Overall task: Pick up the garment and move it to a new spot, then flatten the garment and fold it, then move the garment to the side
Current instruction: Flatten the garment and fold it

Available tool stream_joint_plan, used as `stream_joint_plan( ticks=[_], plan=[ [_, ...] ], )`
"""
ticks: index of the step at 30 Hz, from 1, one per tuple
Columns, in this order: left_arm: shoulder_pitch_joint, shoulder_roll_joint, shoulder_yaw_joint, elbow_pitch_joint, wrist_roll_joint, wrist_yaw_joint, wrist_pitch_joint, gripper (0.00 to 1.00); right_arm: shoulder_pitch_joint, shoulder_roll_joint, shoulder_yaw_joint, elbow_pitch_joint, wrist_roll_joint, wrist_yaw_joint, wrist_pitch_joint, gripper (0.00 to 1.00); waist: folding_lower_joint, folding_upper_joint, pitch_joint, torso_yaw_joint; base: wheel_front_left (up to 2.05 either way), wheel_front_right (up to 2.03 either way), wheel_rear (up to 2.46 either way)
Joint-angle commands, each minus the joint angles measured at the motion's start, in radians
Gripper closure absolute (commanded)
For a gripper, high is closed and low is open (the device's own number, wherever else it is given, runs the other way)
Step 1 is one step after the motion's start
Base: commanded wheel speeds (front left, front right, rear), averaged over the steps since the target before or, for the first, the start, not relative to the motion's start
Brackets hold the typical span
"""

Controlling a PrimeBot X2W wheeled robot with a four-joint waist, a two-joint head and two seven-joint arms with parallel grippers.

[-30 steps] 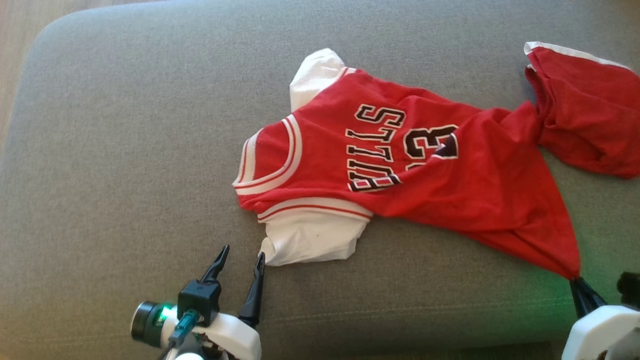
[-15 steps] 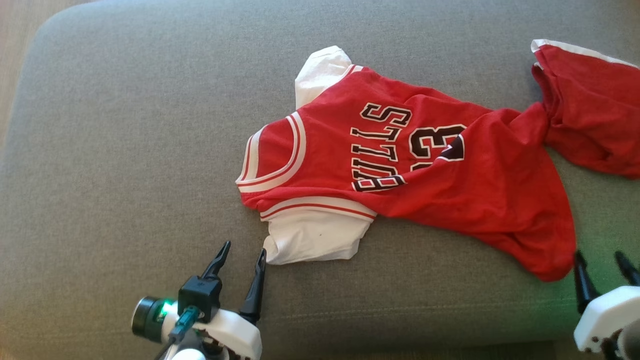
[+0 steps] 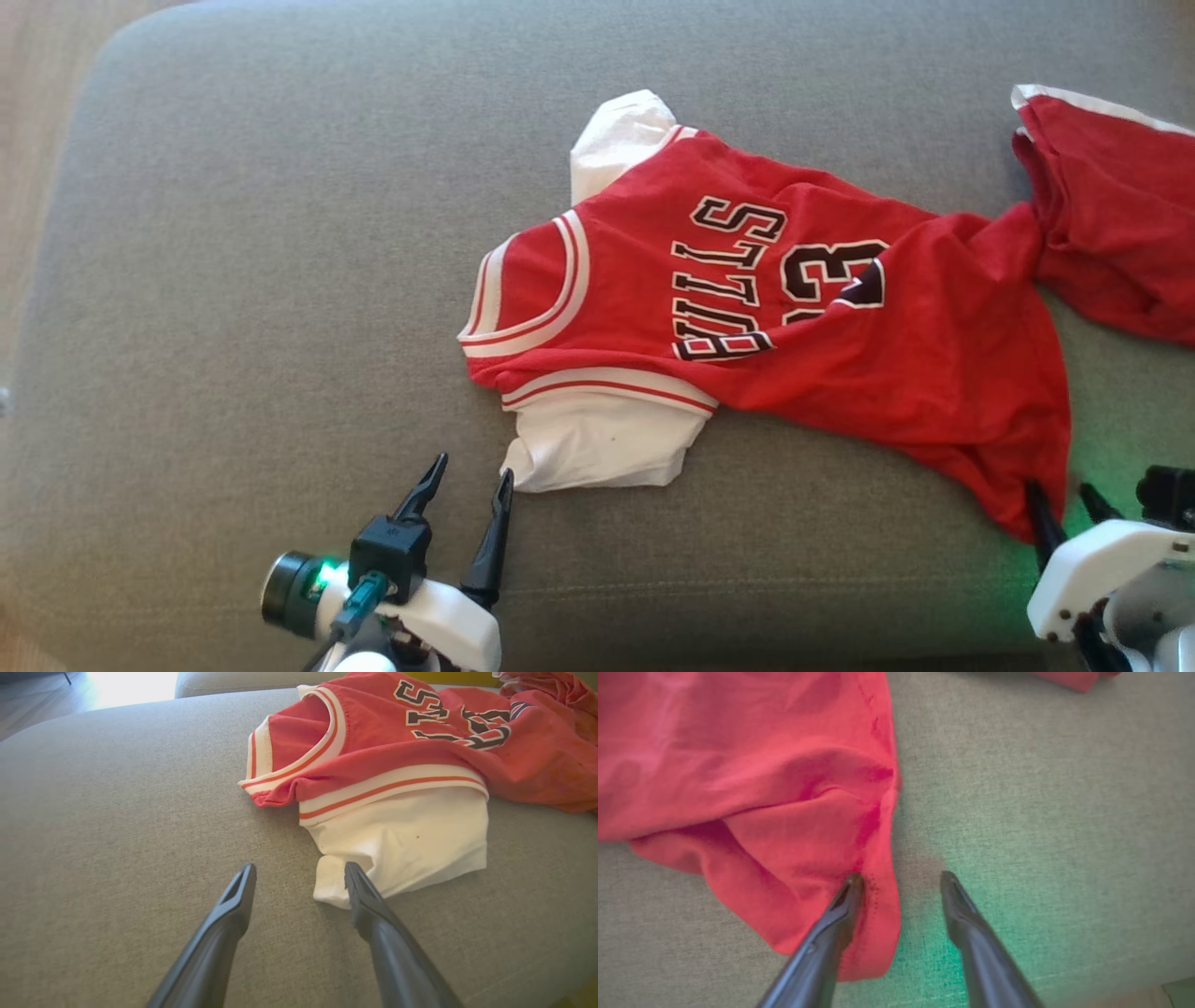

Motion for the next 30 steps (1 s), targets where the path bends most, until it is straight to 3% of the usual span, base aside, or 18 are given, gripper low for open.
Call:
stream_joint_plan(
  ticks=[1, 3, 4, 13, 22, 30],
  plan=[
    [-0.03, -0.001, 0.028, -0.023, 0.008, -0.004, -0.005, 0.0, -0.024, -0.016, 0.008, -0.016, -0.007, 0.0, -0.009, 0.29, 0.0, 0.0, -0.008, 0.01, 0.0, 0.0, 0.0],
    [-0.026, -0.001, 0.028, -0.024, 0.006, -0.001, -0.005, 0.0, -0.02, -0.016, -0.001, -0.002, -0.006, 0.0, -0.013, 0.02, 0.0, 0.0, -0.011, 0.016, 0.0, 0.0, 0.0],
    [-0.025, -0.001, 0.029, -0.024, 0.003, -0.001, -0.005, 0.0, -0.015, -0.016, -0.003, 0.001, -0.003, 0.0, -0.013, 0.0, 0.0, 0.0, -0.01, 0.017, 0.0, 0.0, 0.0],
    [-0.084, 0.035, 0.005, 0.052, -0.003, -0.074, -0.005, 0.0, 0.012, -0.016, 0.015, -0.031, 0.019, 0.0, -0.033, 0.0, 0.0, 0.0, 0.022, -0.018, 0.0, 0.0, 0.0],
    [-0.156, 0.04, -0.05, 0.202, -0.004, -0.105, 0.017, 0.0, 0.081, -0.016, 0.084, -0.103, 0.154, 0.0, -0.024, 0.0, 0.0, 0.0, 0.039, -0.056, 0.0, 0.0, 0.0],
    [-0.152, 0.045, -0.075, 0.219, -0.026, -0.112, 0.033, 0.0, 0.139, -0.016, 0.166, -0.108, 0.231, 0.0, -0.09, 0.0, 0.0, 0.0, 0.058, -0.075, 0.0, 0.0, 0.0]
  ],
)
